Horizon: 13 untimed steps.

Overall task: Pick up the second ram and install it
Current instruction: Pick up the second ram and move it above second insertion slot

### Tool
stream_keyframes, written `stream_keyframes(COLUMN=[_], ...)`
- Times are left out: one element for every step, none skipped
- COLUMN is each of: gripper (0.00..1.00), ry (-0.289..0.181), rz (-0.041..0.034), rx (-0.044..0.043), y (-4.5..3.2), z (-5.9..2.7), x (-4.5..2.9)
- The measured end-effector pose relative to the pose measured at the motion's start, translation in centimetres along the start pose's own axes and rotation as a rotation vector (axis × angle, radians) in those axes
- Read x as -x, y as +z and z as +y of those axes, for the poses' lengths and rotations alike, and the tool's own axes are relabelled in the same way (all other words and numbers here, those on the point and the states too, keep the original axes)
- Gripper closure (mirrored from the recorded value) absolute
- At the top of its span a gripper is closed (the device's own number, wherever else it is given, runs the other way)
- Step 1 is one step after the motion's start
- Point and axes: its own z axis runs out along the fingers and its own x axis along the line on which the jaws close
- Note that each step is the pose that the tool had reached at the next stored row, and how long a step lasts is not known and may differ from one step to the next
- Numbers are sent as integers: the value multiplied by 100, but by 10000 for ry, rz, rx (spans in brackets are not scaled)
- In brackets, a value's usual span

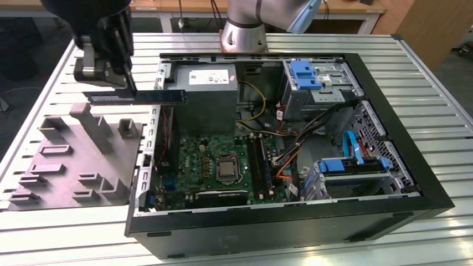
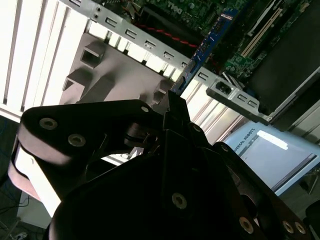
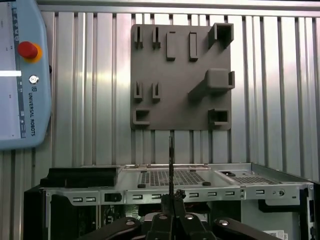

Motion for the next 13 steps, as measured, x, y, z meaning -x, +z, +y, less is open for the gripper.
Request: stream_keyframes(gripper=[89,89,89,89,89,89,89,89,89,89,89,89,89], ry=[0,1,1,0,1,0,0,0,1,0,0,1,1], rz=[-1,0,-1,-1,-1,-1,-1,-1,-1,0,0,-1,-1], rx=[0,0,-1,-1,-1,-1,-1,-1,-1,0,0,-1,-1], y=[0,-1,-1,-1,-2,-2,-3,-3,-4,-5,-5,-5,-6], z=[-36,-73,-109,-146,-181,-219,-252,-284,-318,-353,-389,-425,-464], x=[1,2,3,4,4,5,6,7,8,8,9,10,11])
